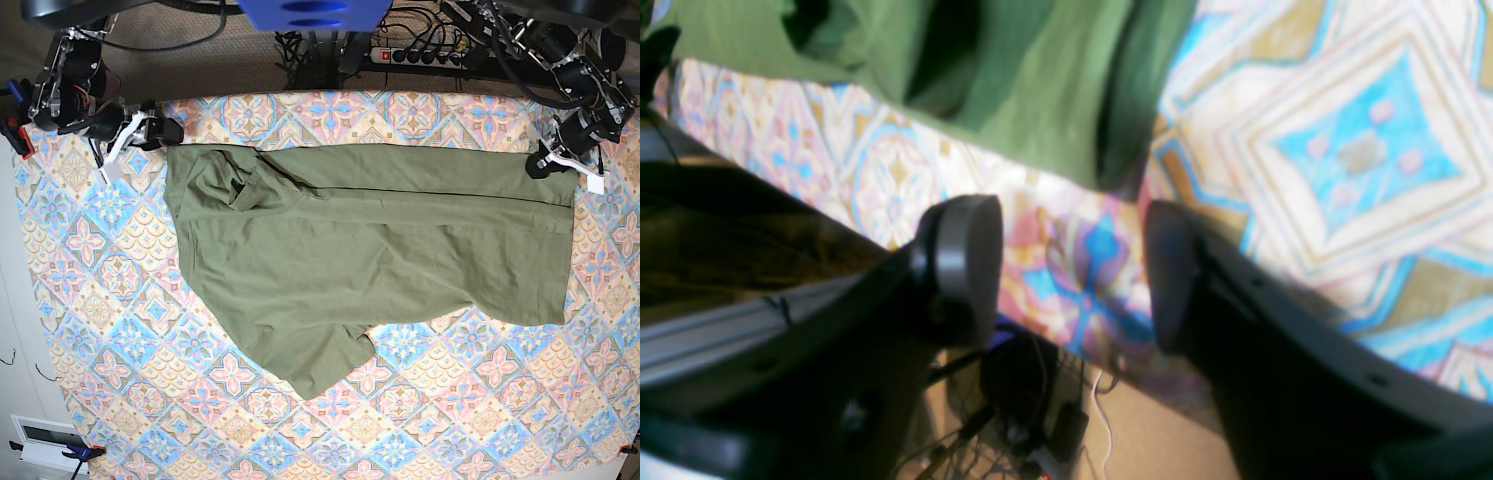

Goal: Layout the t-shirt on the table in an organized manner, then fold the t-shirt properly
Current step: 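Hold the shoulder edge with both grippers and drag it to straighten, then release the shoulder edge and move both grippers toward the shirt's middle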

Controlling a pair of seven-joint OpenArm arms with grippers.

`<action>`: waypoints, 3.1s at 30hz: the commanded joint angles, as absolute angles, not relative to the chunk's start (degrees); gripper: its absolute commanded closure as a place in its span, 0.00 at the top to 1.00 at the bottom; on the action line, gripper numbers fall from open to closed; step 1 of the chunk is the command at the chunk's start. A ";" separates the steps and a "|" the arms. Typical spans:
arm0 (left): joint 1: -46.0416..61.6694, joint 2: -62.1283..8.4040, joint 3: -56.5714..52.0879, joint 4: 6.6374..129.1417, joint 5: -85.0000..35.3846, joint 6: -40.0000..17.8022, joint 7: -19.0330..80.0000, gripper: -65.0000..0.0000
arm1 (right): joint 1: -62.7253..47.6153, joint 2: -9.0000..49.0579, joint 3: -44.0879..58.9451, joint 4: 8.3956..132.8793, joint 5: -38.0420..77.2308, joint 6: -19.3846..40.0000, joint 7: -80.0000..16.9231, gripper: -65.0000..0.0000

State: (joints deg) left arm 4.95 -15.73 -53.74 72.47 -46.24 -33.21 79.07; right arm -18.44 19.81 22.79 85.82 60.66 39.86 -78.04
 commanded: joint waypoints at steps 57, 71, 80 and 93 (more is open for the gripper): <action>20.70 -17.01 -51.65 86.99 -50.51 -33.54 78.73 0.00 | -16.92 23.08 34.07 75.91 60.88 40.00 -78.20 0.01; 23.87 -17.27 -51.03 87.08 -55.34 -33.36 80.00 0.49 | -17.01 23.08 34.07 75.91 60.79 40.00 -77.67 0.01; 29.76 -19.74 -51.38 87.08 -63.52 -33.36 80.00 0.69 | -18.42 23.87 38.46 77.85 60.79 40.00 -78.20 0.22; 20.62 -21.67 -62.90 86.99 -63.96 -33.27 80.00 0.69 | -21.23 23.96 42.95 87.52 60.88 40.00 -78.02 0.27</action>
State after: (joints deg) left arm 20.34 -20.08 -62.33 86.19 -63.22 -33.23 80.86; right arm -21.43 22.72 42.41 86.46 59.77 39.83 -78.87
